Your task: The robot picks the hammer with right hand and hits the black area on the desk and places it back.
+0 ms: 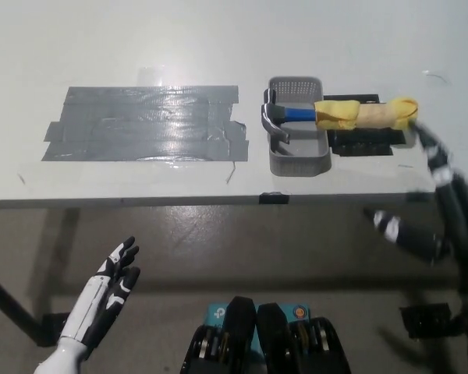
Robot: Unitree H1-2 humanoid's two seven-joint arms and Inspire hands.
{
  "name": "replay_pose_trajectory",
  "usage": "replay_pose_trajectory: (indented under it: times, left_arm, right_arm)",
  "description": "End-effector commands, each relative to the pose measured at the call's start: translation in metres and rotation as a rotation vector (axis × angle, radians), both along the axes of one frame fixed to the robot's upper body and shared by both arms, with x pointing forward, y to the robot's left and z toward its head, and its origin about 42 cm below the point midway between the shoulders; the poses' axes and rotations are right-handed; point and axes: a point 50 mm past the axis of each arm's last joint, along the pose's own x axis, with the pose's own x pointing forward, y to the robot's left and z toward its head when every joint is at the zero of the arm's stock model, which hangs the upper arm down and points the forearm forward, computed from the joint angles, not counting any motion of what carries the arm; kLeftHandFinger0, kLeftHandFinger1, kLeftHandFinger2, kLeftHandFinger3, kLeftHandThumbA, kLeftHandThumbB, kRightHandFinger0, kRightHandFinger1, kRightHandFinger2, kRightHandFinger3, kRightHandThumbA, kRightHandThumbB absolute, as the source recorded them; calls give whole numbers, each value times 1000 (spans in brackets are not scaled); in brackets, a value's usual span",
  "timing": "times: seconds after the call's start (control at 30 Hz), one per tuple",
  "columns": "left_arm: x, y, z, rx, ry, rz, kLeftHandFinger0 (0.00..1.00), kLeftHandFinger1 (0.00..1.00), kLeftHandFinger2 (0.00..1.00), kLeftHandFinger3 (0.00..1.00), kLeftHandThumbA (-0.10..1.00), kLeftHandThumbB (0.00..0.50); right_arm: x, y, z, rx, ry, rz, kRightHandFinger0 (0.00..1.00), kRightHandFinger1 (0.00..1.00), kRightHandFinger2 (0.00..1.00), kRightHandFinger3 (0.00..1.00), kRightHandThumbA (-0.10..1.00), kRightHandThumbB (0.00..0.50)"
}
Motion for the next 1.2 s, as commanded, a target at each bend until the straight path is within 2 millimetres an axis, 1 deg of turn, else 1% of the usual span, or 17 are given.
replay_pose_trajectory:
  times: [0.0, 0.03, 0.07, 0.1, 0.17, 0.2, 0.27, 0.3, 0.33, 0.4, 0.47, 0.6, 0.7, 0.73, 0.9, 1.07, 1.17]
  left_arm:
    - [6, 0, 17, 21, -93, -38, 1000, 1000, 1000, 1000, 977, 144]
    - [6, 0, 17, 18, -92, -39, 1000, 1000, 1000, 1000, 974, 137]
    - [6, -1, 17, 17, -86, -38, 1000, 1000, 1000, 1000, 970, 131]
    - [6, 0, 17, 21, -87, -37, 1000, 1000, 1000, 1000, 969, 130]
    - [6, 1, 18, 28, -91, -41, 1000, 1000, 1000, 1000, 971, 119]
    - [6, 2, 18, 28, -91, -40, 1000, 1000, 1000, 1000, 972, 119]
    - [7, 2, 17, 27, -93, -39, 1000, 1000, 1000, 1000, 972, 123]
    - [7, 2, 16, 26, -98, -38, 1000, 1000, 1000, 1000, 963, 114]
    - [7, 1, 16, 28, -97, -37, 1000, 1000, 1000, 1000, 961, 113]
    - [6, 1, 17, 27, -88, -38, 1000, 1000, 1000, 1000, 958, 112]
    - [5, 1, 16, 31, -84, -40, 1000, 1000, 1000, 1000, 959, 110]
    - [5, 0, 16, 25, -84, -44, 1000, 1000, 1000, 1000, 941, 94]
    - [6, 0, 16, 17, -87, -47, 1000, 1000, 1000, 1000, 922, 87]
    - [7, 0, 17, 11, -89, -46, 1000, 1000, 1000, 1000, 901, 80]
    - [8, 1, 18, 18, -89, -51, 1000, 1000, 1000, 1000, 893, 71]
    - [6, 1, 18, 15, -82, -51, 1000, 1000, 1000, 1000, 889, 61]
    - [7, 0, 18, 14, -78, -51, 1000, 1000, 1000, 1000, 880, 63]
  right_arm:
    - [52, 3, 69, -315, -90, -176, 1000, 1000, 1000, 1000, 878, 342]
    - [58, 4, 73, -334, -85, -179, 1000, 1000, 1000, 1000, 869, 345]
    - [73, 7, 80, -380, -69, -185, 1000, 1000, 1000, 1000, 873, 350]
    - [81, 9, 82, -411, -51, -193, 1000, 1000, 1000, 1000, 895, 358]
    - [91, 13, 84, -456, -38, -204, 1000, 1000, 1000, 1000, 924, 366]
    - [106, 20, 86, -511, -4, -218, 1000, 1000, 1000, 1000, 951, 392]
    - [115, 24, 86, -547, 12, -227, 1000, 1000, 1000, 1000, 963, 393]
    - [121, 27, 86, -559, 23, -232, 1000, 1000, 1000, 1000, 920, 393]
    - [129, 30, 85, -574, 35, -235, 1000, 1000, 1000, 1000, 937, 415]
    - [139, 35, 83, -600, 58, -237, 1000, 1000, 1000, 1000, 947, 427]
    - [149, 41, 80, -624, 88, -242, 1000, 1000, 1000, 1000, 983, 452]
    - [162, 47, 73, -673, 136, -257, 1000, 1000, 1000, 1000, 1000, 465]
    - [167, 47, 70, -698, 166, -255, 1000, 1000, 1000, 1000, 1000, 470]
    - [168, 47, 69, -703, 179, -250, 1000, 1000, 1000, 1000, 1000, 490]
    - [176, 48, 64, -746, 249, -241, 1000, 1000, 1000, 1000, 1000, 500]
    - [180, 50, 62, -756, 278, -235, 1000, 1000, 1000, 1000, 1000, 500]
    - [184, 52, 64, -758, 297, -235, 1000, 1000, 1000, 1000, 1000, 483]
